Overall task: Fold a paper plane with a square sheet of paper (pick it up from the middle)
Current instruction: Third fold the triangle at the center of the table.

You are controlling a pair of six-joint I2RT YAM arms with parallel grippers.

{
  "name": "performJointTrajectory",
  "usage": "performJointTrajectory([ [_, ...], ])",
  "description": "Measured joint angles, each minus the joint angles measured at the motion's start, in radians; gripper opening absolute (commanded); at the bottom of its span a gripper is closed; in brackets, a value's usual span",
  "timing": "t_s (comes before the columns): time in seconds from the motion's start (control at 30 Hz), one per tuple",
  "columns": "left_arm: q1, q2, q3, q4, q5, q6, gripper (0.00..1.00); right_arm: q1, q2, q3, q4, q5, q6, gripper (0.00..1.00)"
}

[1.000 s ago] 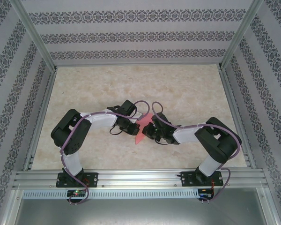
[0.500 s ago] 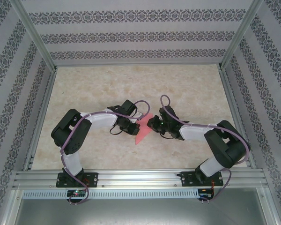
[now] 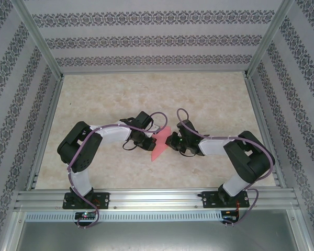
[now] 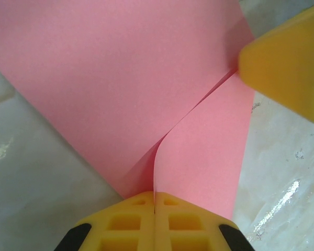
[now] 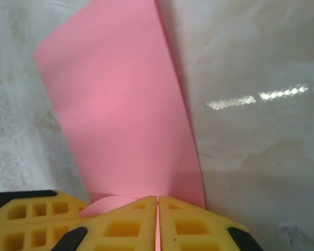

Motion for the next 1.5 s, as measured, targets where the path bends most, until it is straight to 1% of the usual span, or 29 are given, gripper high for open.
performJointTrajectory([
  [0.1, 0.000, 0.000, 0.000, 0.000, 0.000, 0.000, 0.04, 0.000, -0.028, 0.034, -0.023, -0.002, -0.020, 0.10],
  [0.2, 0.000, 0.000, 0.000, 0.000, 0.000, 0.000, 0.04, 0.000, -0.023, 0.059, -0.012, -0.008, -0.025, 0.10],
  [0.43, 0.000, 0.000, 0.000, 0.000, 0.000, 0.000, 0.05, -0.005, 0.077, 0.019, 0.055, -0.016, -0.014, 0.10],
  [0.6, 0.000, 0.000, 0.001, -0.002, 0.000, 0.000, 0.05, -0.013, 0.069, 0.020, 0.056, -0.015, -0.013, 0.11],
  [0.77, 0.000, 0.000, 0.002, -0.003, 0.000, 0.000, 0.05, -0.012, 0.008, 0.033, 0.024, -0.022, -0.017, 0.11],
  [0.9, 0.000, 0.000, 0.002, -0.003, 0.000, 0.000, 0.06, -0.008, 0.009, 0.056, 0.053, -0.043, -0.015, 0.11],
  [0.97, 0.000, 0.000, 0.002, -0.003, 0.000, 0.000, 0.07, -0.004, 0.033, 0.059, 0.081, -0.054, -0.012, 0.11],
  [1.13, 0.000, 0.000, 0.005, -0.006, 0.000, 0.000, 0.12, -0.002, 0.139, 0.064, 0.102, -0.063, -0.009, 0.10],
  [1.27, 0.000, -0.008, 0.009, -0.028, -0.015, -0.005, 0.21, -0.001, 0.154, 0.070, 0.128, -0.061, -0.007, 0.08],
  [1.33, -0.001, -0.024, 0.009, -0.048, -0.047, -0.008, 0.24, 0.004, 0.154, 0.070, 0.128, -0.056, -0.008, 0.08],
  [1.37, 0.000, -0.037, 0.009, -0.063, -0.067, -0.013, 0.29, 0.005, 0.154, 0.070, 0.128, -0.053, -0.008, 0.08],
  [1.4, 0.000, -0.052, 0.009, -0.078, -0.089, -0.020, 0.31, 0.005, 0.154, 0.070, 0.128, -0.053, -0.008, 0.08],
  [1.5, 0.005, -0.117, 0.009, -0.108, -0.140, -0.050, 0.32, 0.005, 0.154, 0.070, 0.128, -0.053, -0.008, 0.08],
])
